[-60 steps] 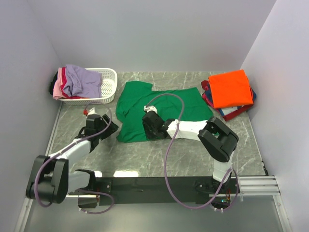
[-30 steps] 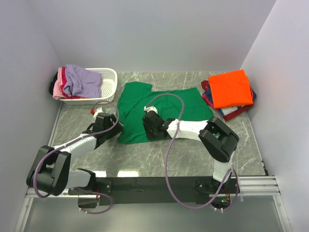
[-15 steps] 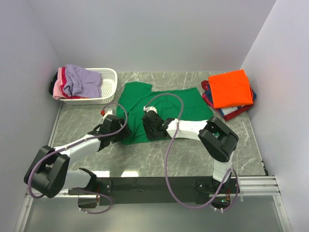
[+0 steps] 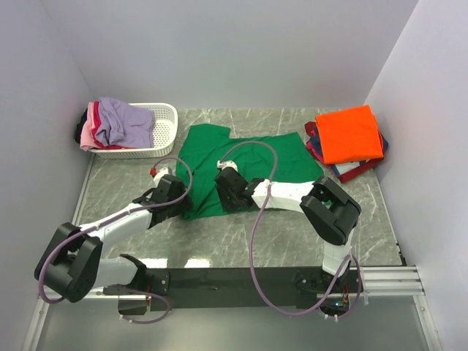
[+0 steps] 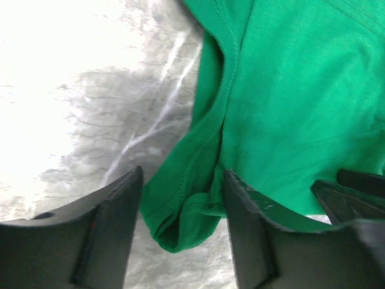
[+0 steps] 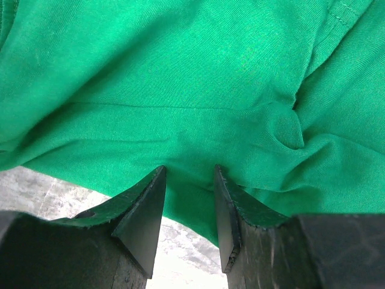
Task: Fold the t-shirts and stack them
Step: Fold the tshirt
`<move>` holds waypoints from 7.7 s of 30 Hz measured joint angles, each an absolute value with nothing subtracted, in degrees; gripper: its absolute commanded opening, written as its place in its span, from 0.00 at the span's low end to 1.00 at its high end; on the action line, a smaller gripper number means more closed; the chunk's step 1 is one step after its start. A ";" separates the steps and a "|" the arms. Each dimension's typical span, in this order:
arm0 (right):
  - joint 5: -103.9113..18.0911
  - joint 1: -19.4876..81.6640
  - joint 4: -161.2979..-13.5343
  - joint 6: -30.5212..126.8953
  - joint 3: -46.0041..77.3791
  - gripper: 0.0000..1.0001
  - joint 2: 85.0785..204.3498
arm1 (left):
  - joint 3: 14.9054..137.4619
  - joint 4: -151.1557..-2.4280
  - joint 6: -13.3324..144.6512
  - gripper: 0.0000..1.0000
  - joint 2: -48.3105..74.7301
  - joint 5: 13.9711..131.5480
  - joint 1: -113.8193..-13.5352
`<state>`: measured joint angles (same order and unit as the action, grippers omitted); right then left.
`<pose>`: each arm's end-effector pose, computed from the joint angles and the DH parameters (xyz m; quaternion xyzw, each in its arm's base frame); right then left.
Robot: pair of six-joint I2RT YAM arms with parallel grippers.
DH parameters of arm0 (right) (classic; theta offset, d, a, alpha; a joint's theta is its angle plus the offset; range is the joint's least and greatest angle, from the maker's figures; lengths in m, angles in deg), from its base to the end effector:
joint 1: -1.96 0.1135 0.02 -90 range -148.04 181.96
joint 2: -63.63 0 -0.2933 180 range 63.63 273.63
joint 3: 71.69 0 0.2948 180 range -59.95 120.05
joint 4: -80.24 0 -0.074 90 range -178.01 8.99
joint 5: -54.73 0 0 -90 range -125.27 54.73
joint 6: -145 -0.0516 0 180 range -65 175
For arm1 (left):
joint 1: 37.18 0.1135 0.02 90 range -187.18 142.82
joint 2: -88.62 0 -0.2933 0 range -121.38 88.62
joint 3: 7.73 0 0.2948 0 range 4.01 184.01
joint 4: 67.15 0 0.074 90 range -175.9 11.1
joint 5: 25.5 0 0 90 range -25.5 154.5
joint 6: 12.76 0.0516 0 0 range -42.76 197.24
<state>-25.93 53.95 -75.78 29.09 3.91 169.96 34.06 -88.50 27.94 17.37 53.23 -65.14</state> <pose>0.2702 0.3321 0.1424 -0.1903 0.9309 0.1296 0.2837 0.2354 -0.1135 0.1497 -0.2059 0.9152 -0.1361 0.3185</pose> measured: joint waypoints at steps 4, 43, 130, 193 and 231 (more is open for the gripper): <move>-25.97 53.95 -75.80 29.11 3.91 0.45 169.96 | 34.06 -88.81 27.85 0.55 17.70 51.77 -65.14; -26.28 53.95 -76.02 29.16 3.78 0.45 169.96 | 33.88 -89.88 26.21 0.01 18.27 48.60 -65.08; -30.54 38.01 -63.70 16.54 -17.53 0.59 147.18 | 26.93 -76.07 22.13 0.70 19.62 62.80 -66.24; -26.84 10.17 -63.35 25.20 -20.33 0.44 143.58 | 33.60 -81.25 25.51 0.73 14.40 59.26 -66.24; -23.67 9.43 -58.95 26.25 -19.76 0.00 141.35 | 32.53 -80.41 25.47 0.74 15.30 56.77 -66.24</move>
